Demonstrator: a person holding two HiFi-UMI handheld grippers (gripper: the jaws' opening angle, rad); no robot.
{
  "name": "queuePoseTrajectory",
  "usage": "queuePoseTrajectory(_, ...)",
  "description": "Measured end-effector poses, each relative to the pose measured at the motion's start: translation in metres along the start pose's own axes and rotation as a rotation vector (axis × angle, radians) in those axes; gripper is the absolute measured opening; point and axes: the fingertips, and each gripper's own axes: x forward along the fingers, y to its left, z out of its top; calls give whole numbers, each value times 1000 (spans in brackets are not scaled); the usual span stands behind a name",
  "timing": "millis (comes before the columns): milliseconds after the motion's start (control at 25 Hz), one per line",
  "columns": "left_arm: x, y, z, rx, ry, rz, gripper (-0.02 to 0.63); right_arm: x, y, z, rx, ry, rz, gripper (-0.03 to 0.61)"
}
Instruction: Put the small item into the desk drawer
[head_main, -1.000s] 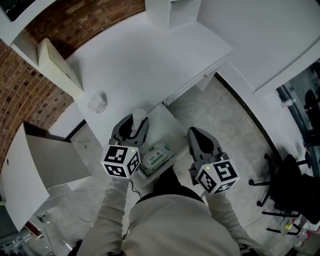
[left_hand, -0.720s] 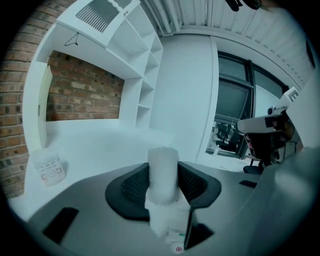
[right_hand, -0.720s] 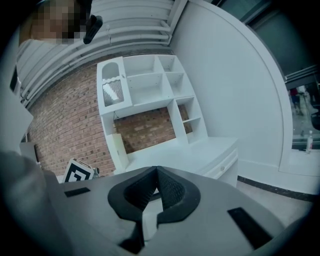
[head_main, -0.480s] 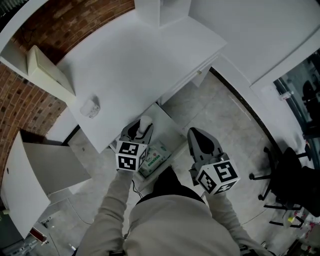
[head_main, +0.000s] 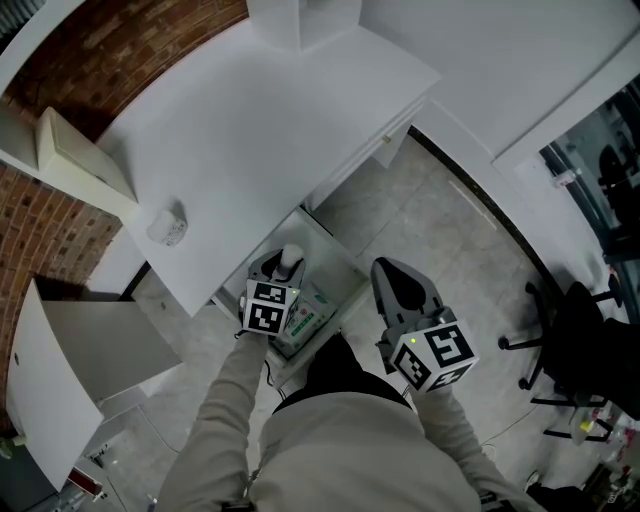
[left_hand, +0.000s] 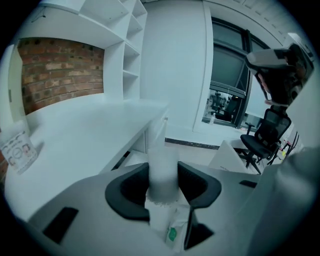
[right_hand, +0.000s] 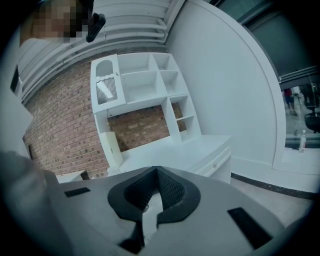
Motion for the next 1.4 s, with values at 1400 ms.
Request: queuePoseTrajectory(1400,105,17,-159,39,515,-82,183,19,-35,-29,38,104,-80,28)
